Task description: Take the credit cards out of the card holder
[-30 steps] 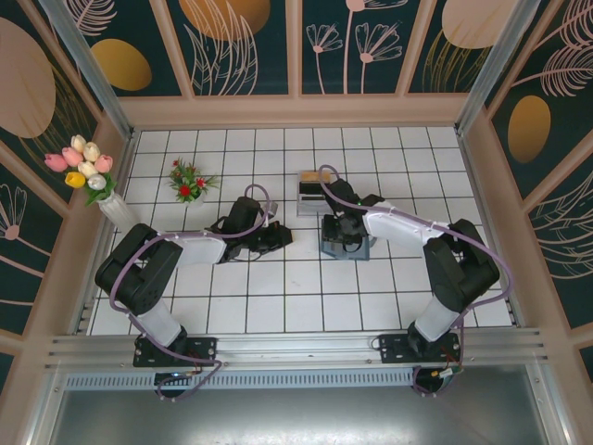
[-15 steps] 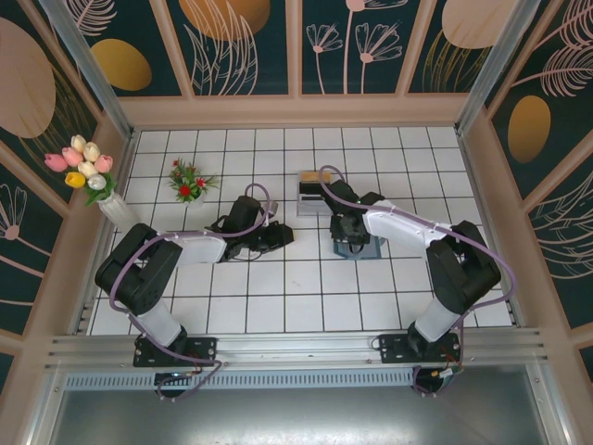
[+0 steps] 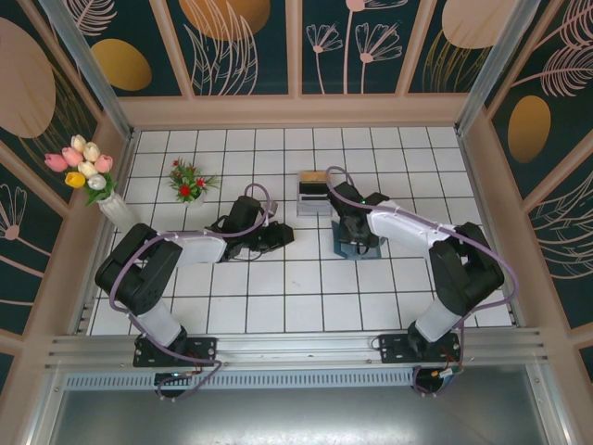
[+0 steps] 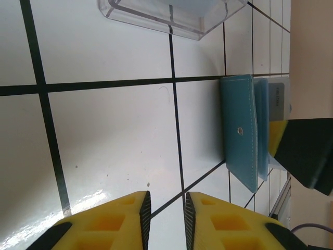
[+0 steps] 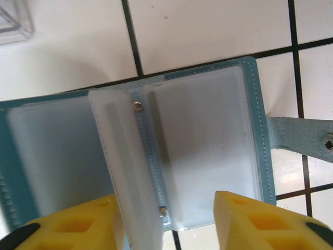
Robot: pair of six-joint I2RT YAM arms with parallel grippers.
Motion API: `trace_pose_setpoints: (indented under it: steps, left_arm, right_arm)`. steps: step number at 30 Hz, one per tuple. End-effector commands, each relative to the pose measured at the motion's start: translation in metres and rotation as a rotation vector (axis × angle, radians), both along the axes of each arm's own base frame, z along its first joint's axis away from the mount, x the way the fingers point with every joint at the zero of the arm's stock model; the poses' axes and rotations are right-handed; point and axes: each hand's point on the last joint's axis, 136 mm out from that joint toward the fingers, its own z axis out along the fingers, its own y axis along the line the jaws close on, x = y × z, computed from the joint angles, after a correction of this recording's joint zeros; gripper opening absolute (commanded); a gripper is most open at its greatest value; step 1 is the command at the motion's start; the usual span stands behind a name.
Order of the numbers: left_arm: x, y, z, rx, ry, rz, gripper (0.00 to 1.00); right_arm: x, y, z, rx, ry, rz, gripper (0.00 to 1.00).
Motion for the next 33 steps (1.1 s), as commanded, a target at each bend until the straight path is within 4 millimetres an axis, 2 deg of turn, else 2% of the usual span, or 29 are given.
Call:
trace_pose_setpoints:
  steps: [1,8,9,11,12,17,20,21,26,33]
  left_arm:
    - [0.005,-0.012,0.026,-0.069,-0.049,-0.019,0.3]
    - [0.003,-0.033,0.041,-0.125,-0.066,-0.042,0.48]
    - [0.002,-0.039,0.042,-0.134,-0.063,-0.051,0.49]
    - [0.0,-0.052,0.049,-0.156,-0.07,-0.068,0.53]
    - [0.0,-0.059,0.04,-0.146,-0.051,-0.076,0.55]
    - [0.001,-0.09,0.032,-0.13,-0.027,-0.105,0.59]
    - [0.001,-0.097,0.014,-0.087,-0.002,-0.109,0.6]
    - [0.006,-0.104,0.02,-0.097,-0.016,-0.12,0.6]
    - [0.011,-0.123,0.017,-0.102,-0.004,-0.158,0.6]
    - [0.025,-0.128,0.003,-0.049,0.018,-0.122,0.38]
  right_arm:
    - [-0.003,-0.001,-0.001,0.079,0.003,0.001,0.54]
    - [-0.008,0.005,-0.014,0.142,0.039,0.023,0.62]
    - [-0.005,-0.002,-0.016,0.146,0.042,-0.003,0.63]
    - [-0.005,-0.004,-0.019,0.147,0.049,-0.005,0.64]
    - [-0.004,-0.005,-0.02,0.147,0.052,-0.007,0.65]
    - [-0.005,-0.008,-0.025,0.16,0.061,-0.013,0.66]
    - [-0.005,-0.007,-0.026,0.175,0.063,-0.007,0.66]
    - [-0.005,-0.007,-0.026,0.179,0.064,-0.005,0.66]
    - [-0.005,-0.006,-0.028,0.184,0.067,0.005,0.66]
    - [-0.006,-0.007,-0.028,0.184,0.062,0.013,0.66]
